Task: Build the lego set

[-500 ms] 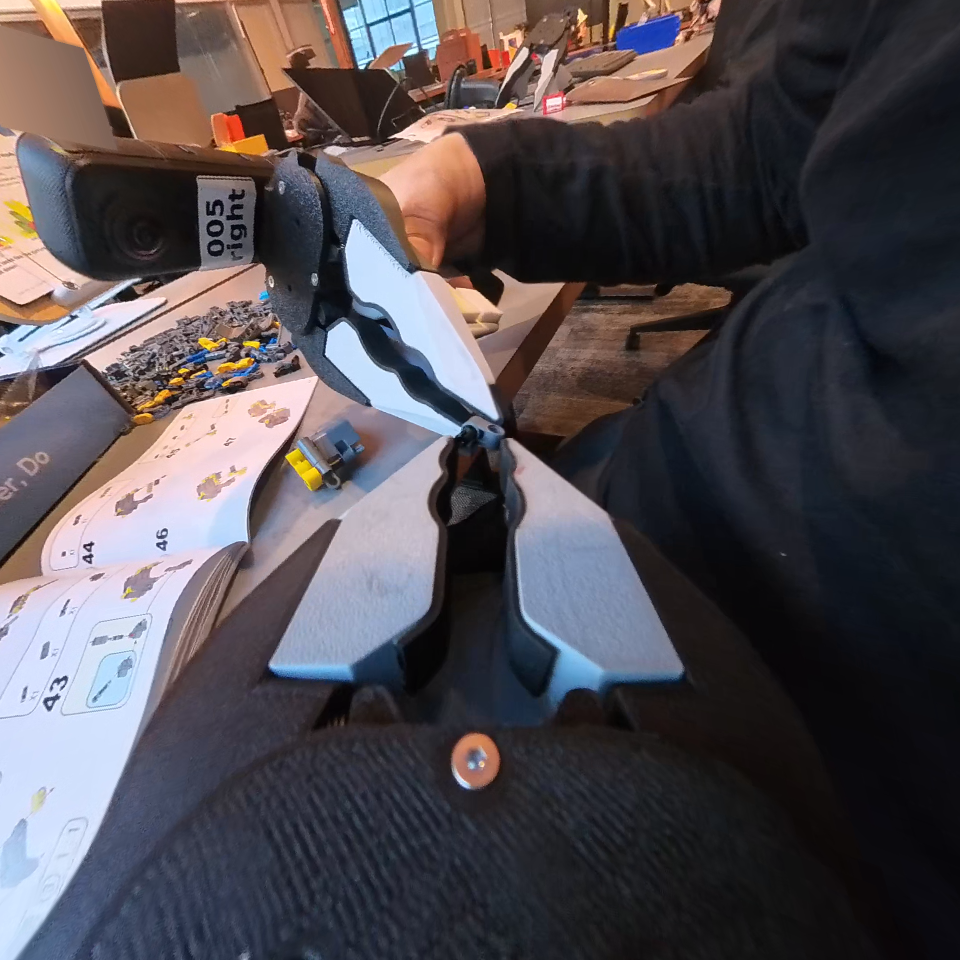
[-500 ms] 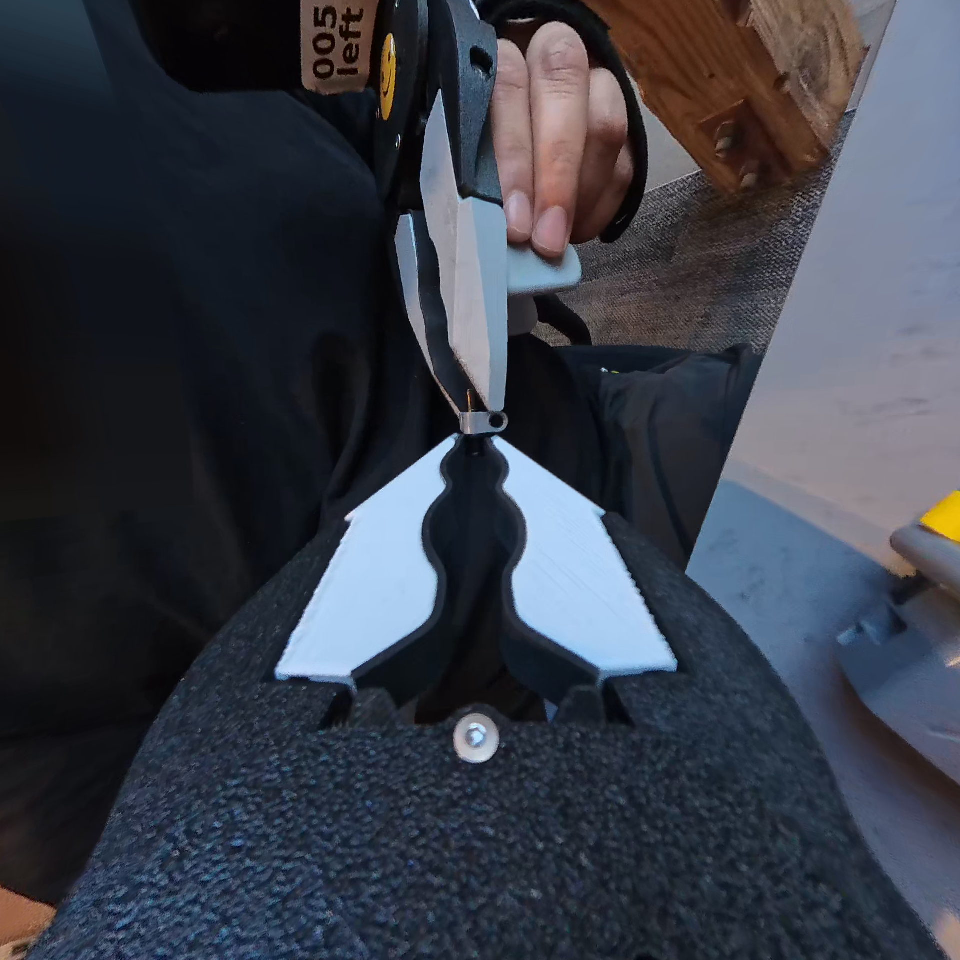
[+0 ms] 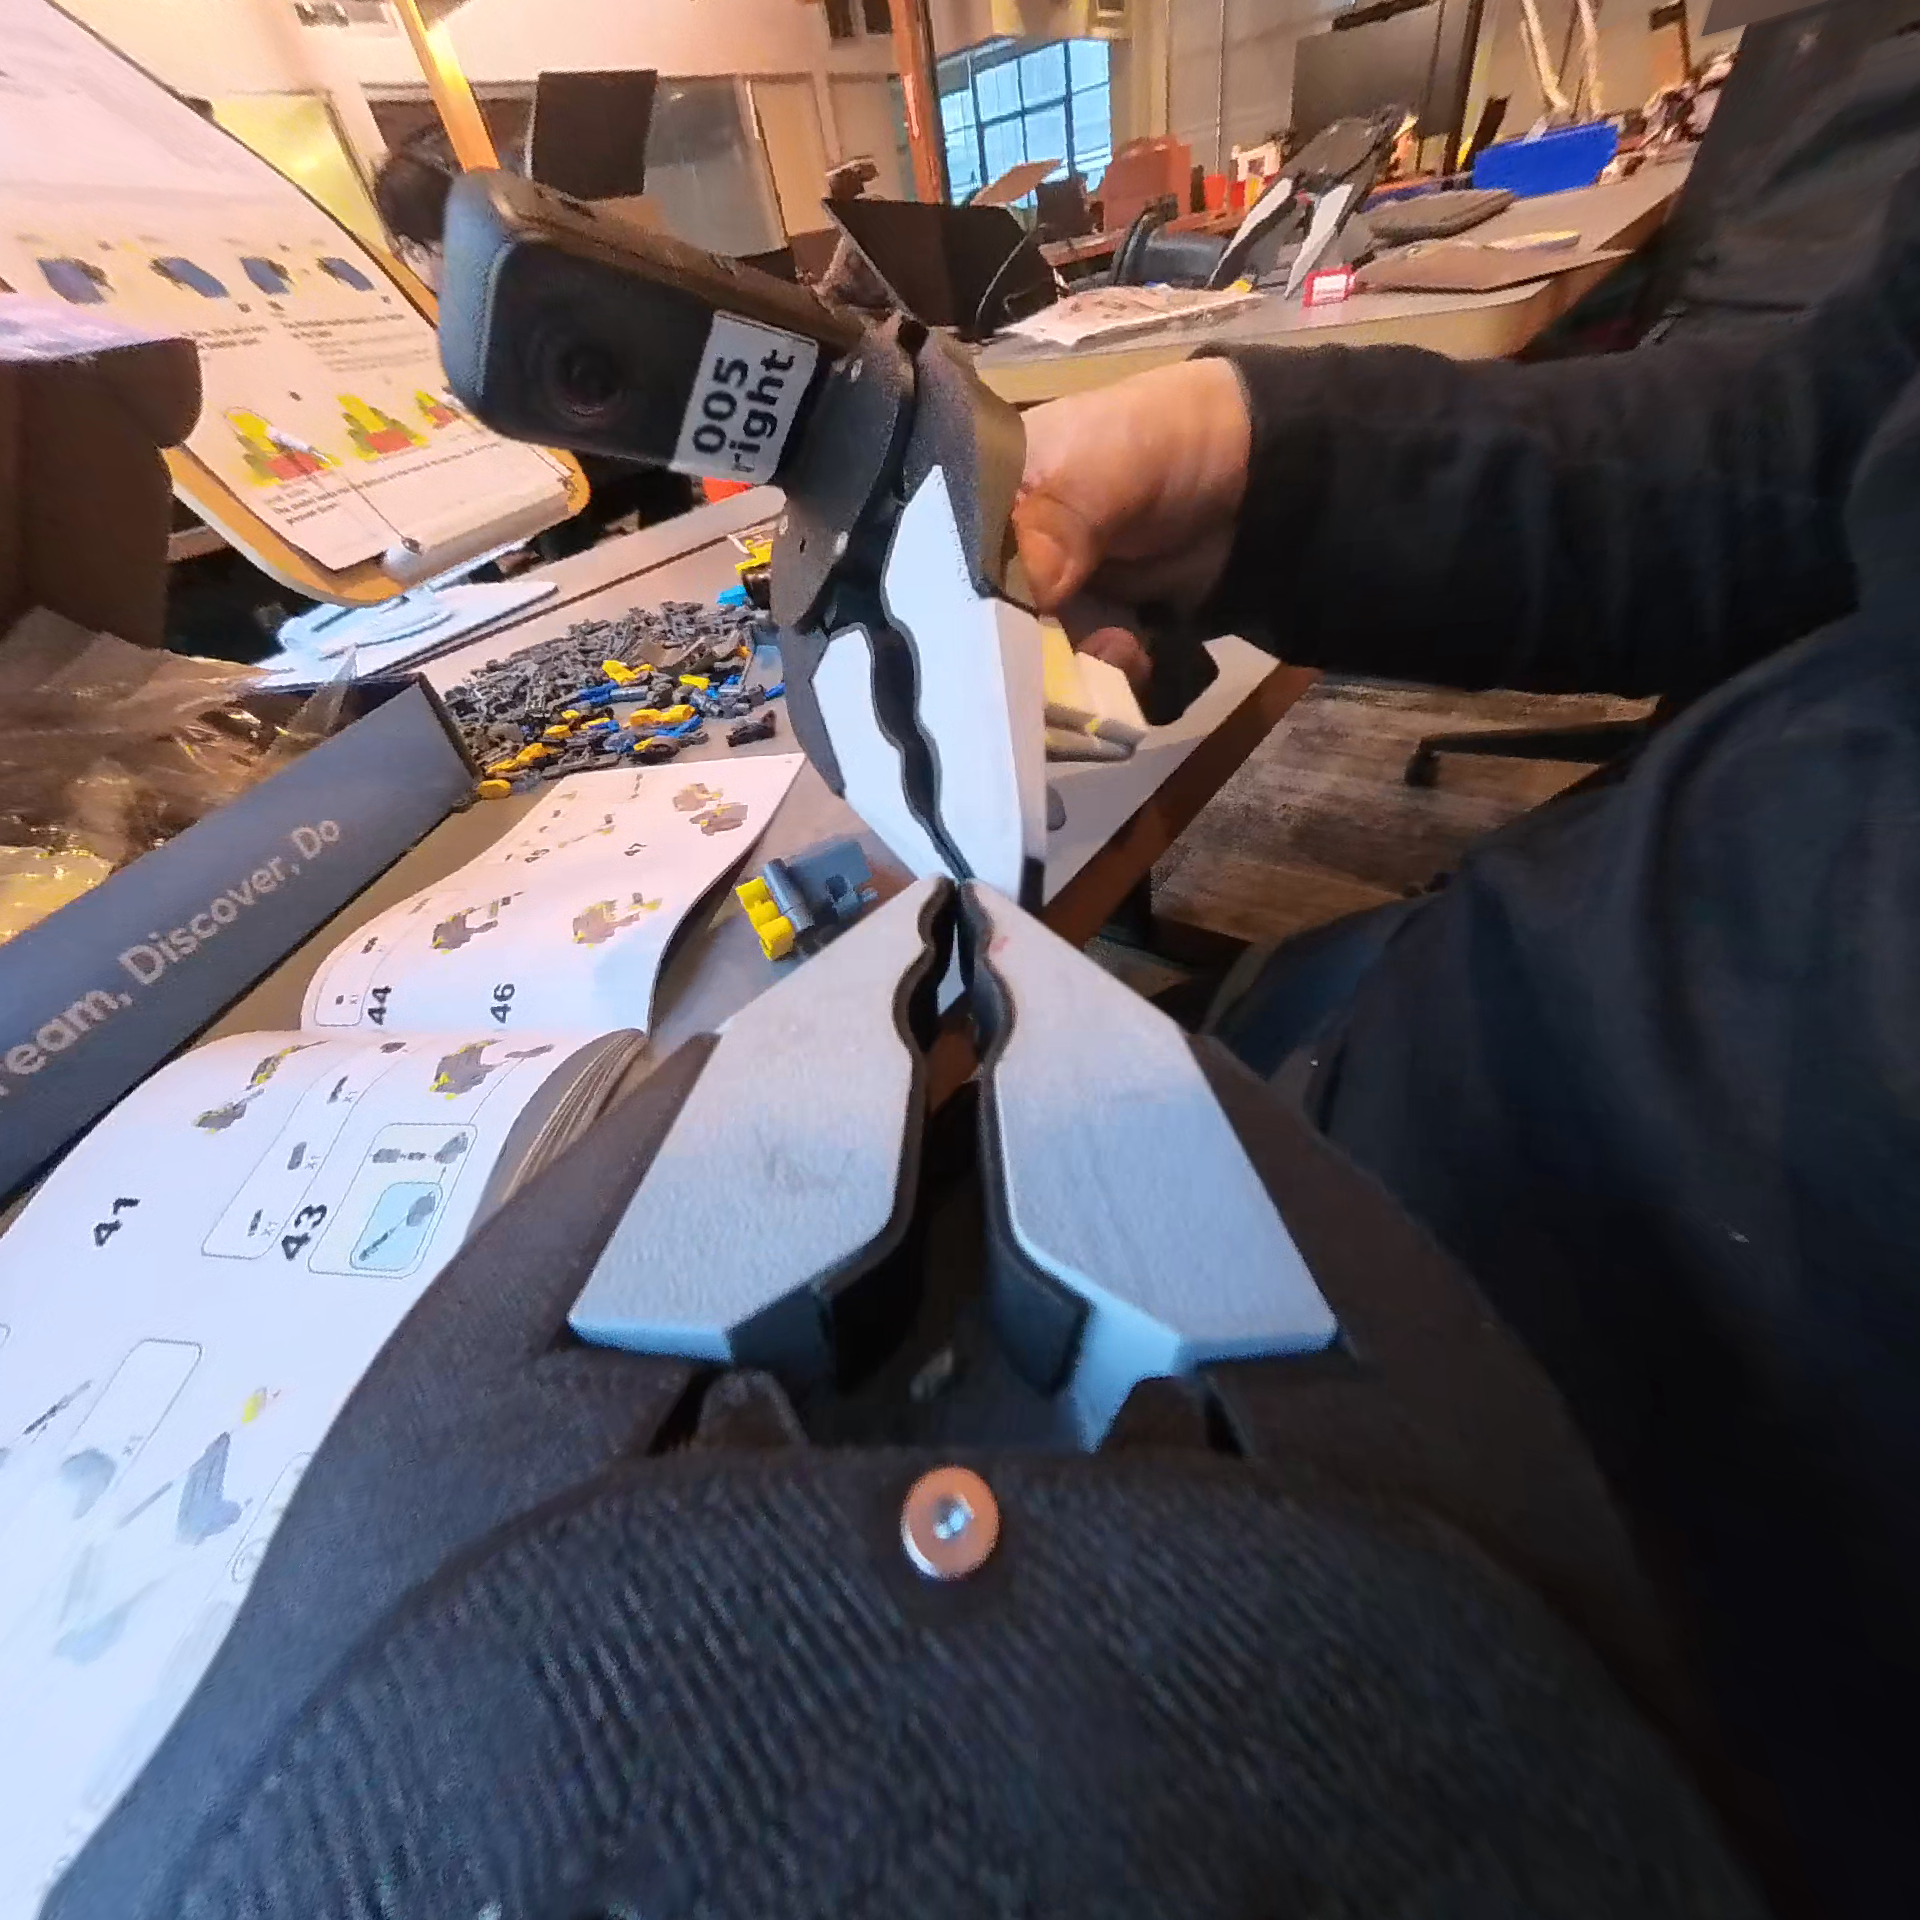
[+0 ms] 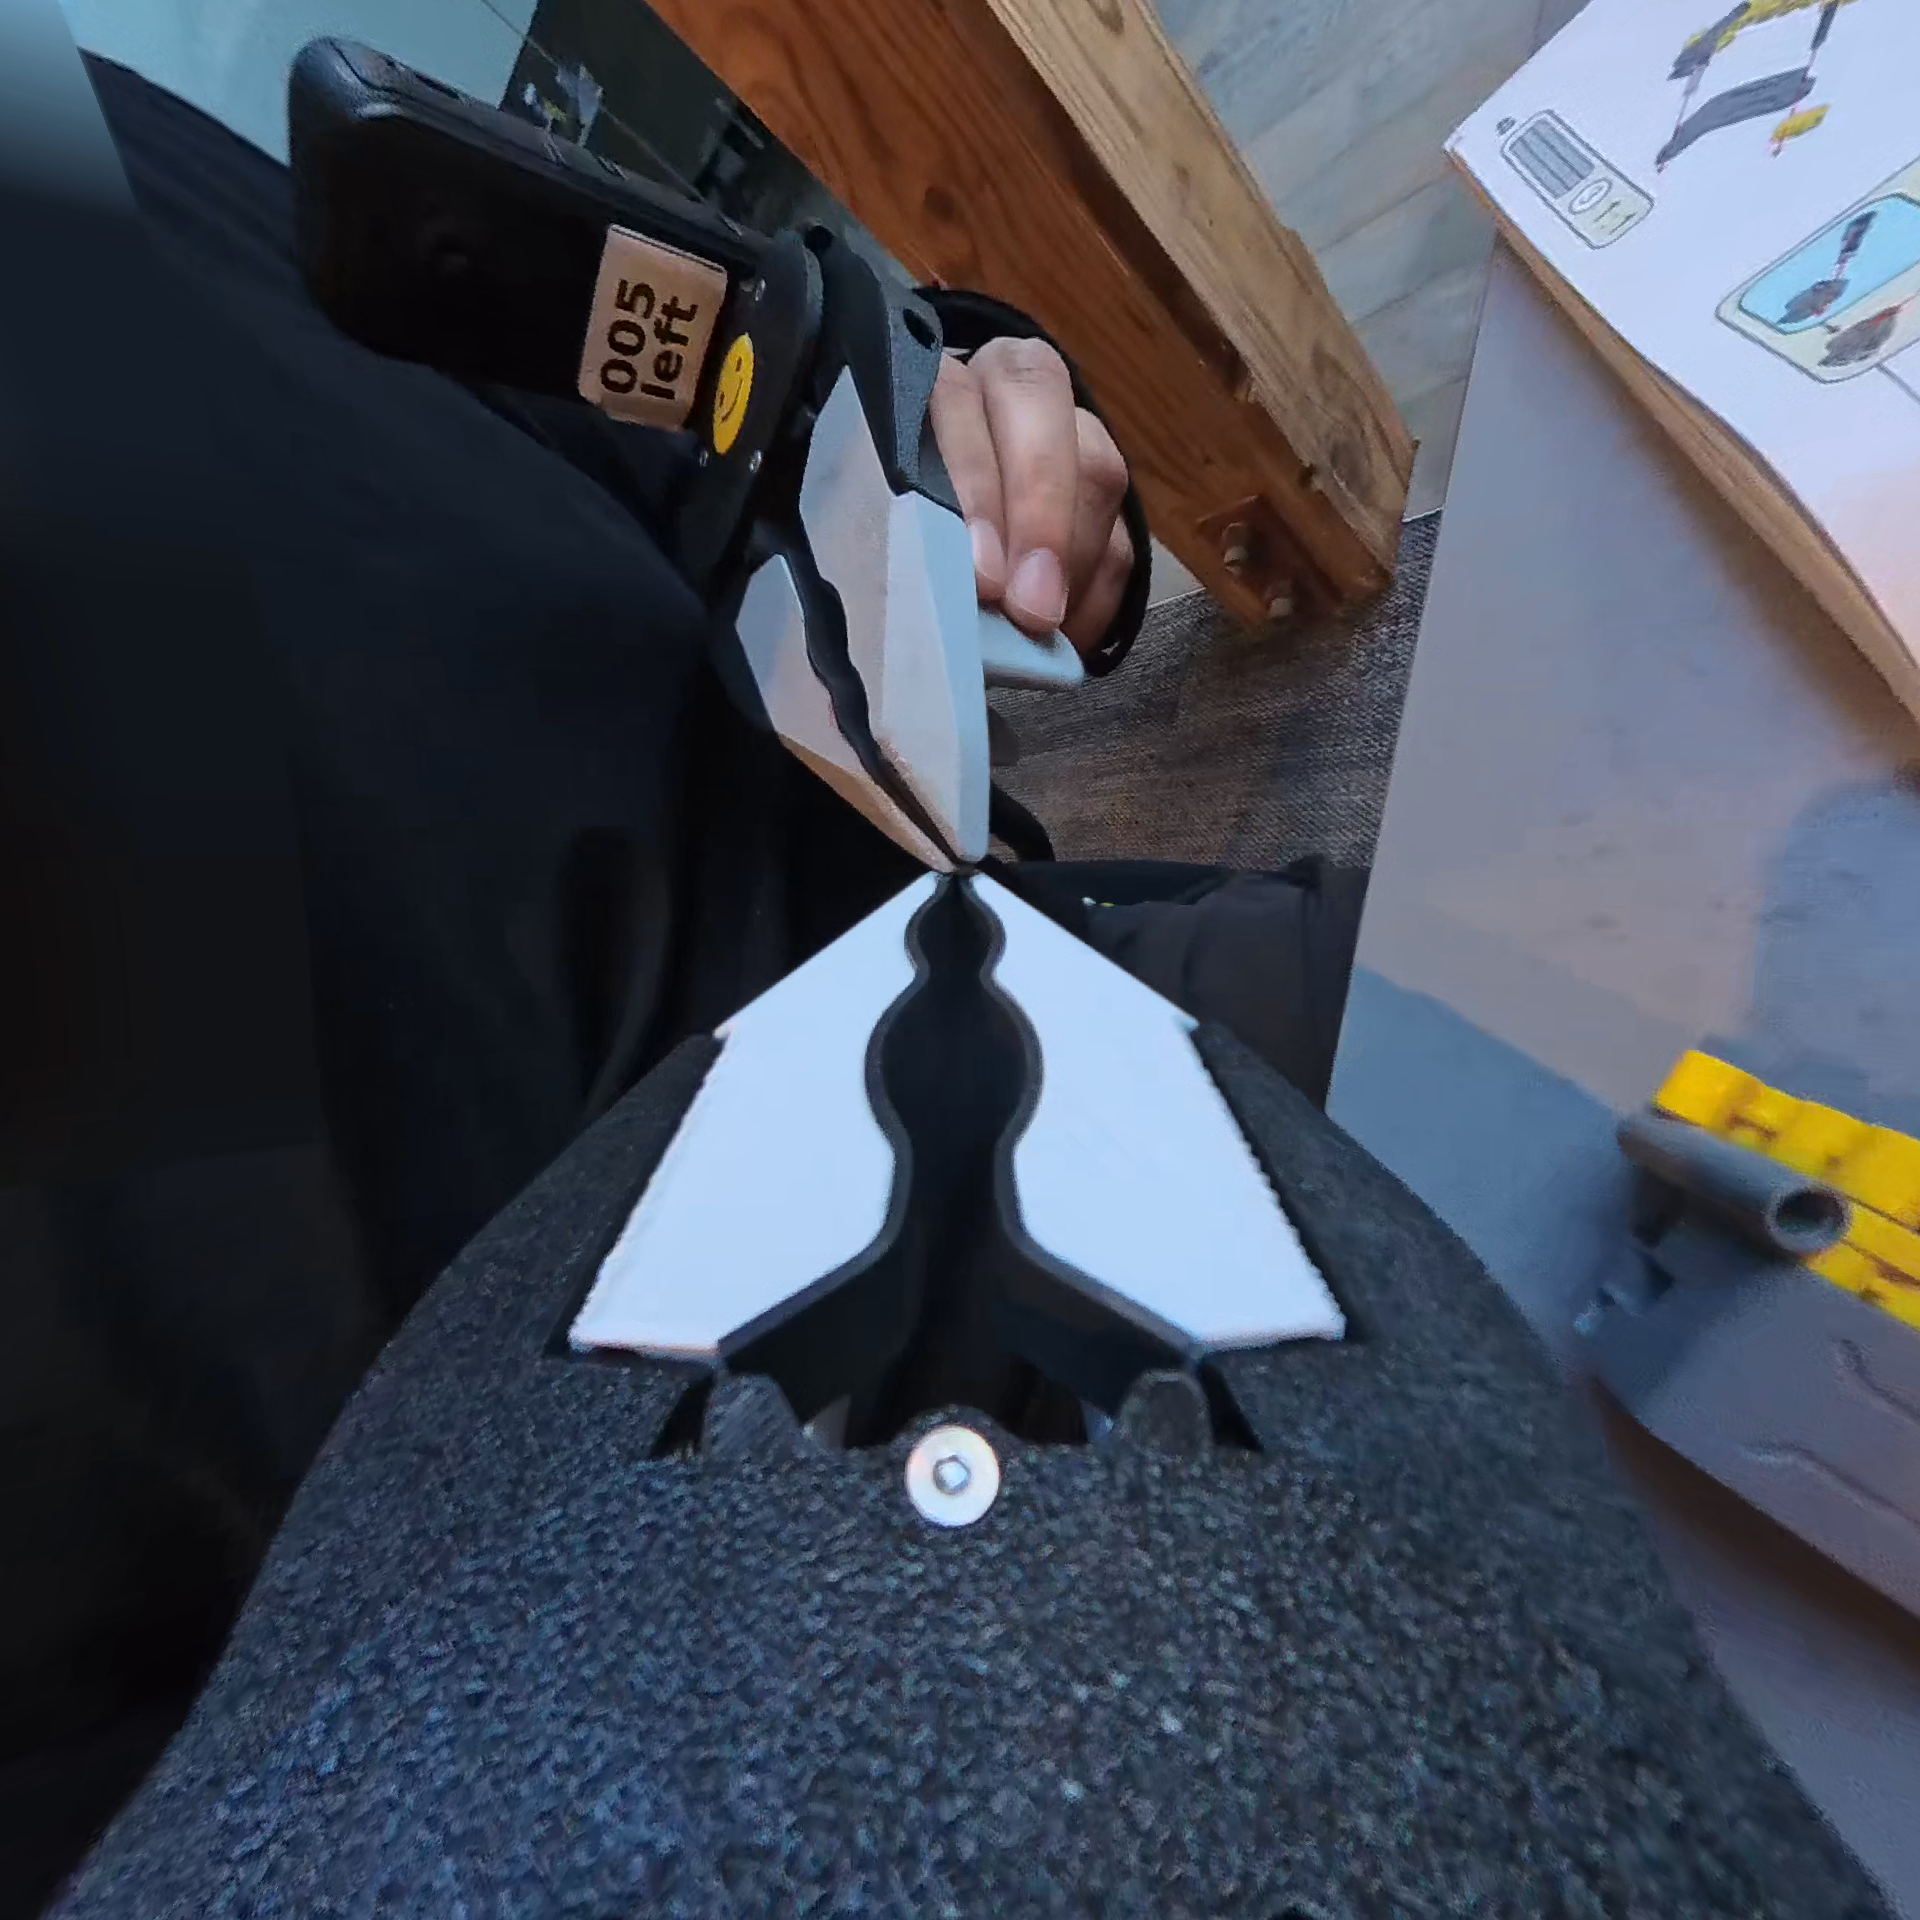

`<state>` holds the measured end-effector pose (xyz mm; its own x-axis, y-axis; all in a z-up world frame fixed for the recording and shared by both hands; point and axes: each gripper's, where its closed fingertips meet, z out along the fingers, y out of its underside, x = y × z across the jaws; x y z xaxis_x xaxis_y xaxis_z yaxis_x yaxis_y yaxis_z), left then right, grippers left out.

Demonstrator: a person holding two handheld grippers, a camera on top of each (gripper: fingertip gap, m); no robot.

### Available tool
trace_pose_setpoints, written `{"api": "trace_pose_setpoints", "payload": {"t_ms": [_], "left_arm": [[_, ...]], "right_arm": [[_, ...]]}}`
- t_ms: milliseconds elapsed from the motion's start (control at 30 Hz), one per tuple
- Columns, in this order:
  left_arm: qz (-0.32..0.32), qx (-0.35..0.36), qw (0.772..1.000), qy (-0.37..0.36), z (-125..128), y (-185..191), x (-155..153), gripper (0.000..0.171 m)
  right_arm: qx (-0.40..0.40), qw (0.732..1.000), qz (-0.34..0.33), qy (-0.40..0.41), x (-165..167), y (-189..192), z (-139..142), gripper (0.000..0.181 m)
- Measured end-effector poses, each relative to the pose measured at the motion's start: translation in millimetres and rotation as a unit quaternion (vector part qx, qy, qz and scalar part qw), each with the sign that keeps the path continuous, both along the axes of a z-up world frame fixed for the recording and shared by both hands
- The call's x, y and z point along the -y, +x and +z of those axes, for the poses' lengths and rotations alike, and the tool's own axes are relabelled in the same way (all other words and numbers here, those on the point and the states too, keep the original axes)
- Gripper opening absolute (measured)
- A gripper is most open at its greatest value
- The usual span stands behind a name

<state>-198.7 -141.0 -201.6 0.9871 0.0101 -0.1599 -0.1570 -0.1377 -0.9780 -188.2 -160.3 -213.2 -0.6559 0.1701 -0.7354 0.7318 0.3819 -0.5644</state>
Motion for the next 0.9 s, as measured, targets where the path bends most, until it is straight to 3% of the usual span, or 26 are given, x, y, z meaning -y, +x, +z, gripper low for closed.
{"api": "trace_pose_setpoints", "payload": {"t_ms": [100,167,300,433,500,633,900], "left_arm": [[0.004,0.012,0.999,-0.04,-15.6,-7.4,0.0,0.0],[0.04,-0.023,0.996,-0.081,-27.4,-29.0,11.3,0.0],[0.084,0.06,0.994,0.032,9.6,-70.9,46.3,0.0],[0.195,0.095,0.966,0.14,37.0,-122.5,94.5,0.0],[0.262,0.124,0.943,0.161,34.4,-147.0,116.9,0.0],[0.307,0.182,0.916,0.182,26.1,-168.0,136.5,0.014],[0.336,0.175,0.905,0.195,29.8,-176.0,150.5,0.031]], "right_arm": [[-0.007,0.999,-0.021,0.028,-2.3,-4.6,-10.6,0.0],[-0.024,0.998,-0.025,0.05,-6.0,-1.5,-15.2,0.0],[-0.077,0.994,-0.033,0.067,-16.8,5.7,-10.6,0.0],[-0.139,0.987,-0.039,0.066,-24.8,9.5,-3.7,0.0],[-0.155,0.985,-0.049,0.058,-27.4,8.9,0.3,0.0],[-0.161,0.984,-0.071,0.034,-28.9,7.1,6.1,0.0],[-0.188,0.977,-0.095,0.028,-28.7,16.9,13.4,0.0]]}}
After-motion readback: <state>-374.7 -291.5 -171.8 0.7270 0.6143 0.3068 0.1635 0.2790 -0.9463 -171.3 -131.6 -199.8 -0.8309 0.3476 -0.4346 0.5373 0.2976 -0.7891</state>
